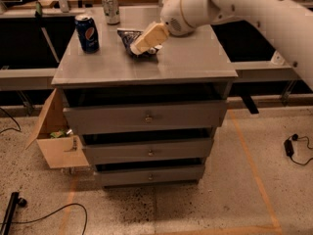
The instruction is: Pick blue chip bag
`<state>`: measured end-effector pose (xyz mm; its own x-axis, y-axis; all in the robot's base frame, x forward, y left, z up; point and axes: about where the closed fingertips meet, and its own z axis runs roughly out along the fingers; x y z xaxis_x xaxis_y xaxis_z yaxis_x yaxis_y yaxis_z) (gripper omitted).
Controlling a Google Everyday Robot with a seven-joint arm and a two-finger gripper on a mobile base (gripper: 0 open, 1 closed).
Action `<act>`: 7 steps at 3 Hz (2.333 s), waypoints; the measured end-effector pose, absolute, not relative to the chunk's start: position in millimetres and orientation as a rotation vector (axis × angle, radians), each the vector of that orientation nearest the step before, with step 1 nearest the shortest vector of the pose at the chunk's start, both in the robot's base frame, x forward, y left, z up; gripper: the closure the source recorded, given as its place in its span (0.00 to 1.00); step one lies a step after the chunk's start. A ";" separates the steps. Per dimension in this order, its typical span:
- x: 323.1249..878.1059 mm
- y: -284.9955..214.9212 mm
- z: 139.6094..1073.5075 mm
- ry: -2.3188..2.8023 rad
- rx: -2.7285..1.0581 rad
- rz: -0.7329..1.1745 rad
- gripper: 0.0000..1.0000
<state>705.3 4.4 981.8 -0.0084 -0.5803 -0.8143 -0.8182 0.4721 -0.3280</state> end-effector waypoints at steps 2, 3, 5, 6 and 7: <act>770.3 53.8 929.8 1.732 -1.179 0.297 0.00; 783.6 50.1 885.7 1.798 -1.213 0.293 0.00; 798.4 48.4 869.4 1.769 -1.242 0.295 0.38; 791.8 44.4 880.9 1.718 -1.236 0.306 0.61; 766.5 28.0 906.4 1.632 -1.173 0.345 0.85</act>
Offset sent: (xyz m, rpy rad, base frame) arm 0.0930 0.0662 -0.0975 -0.0097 0.0885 -0.0387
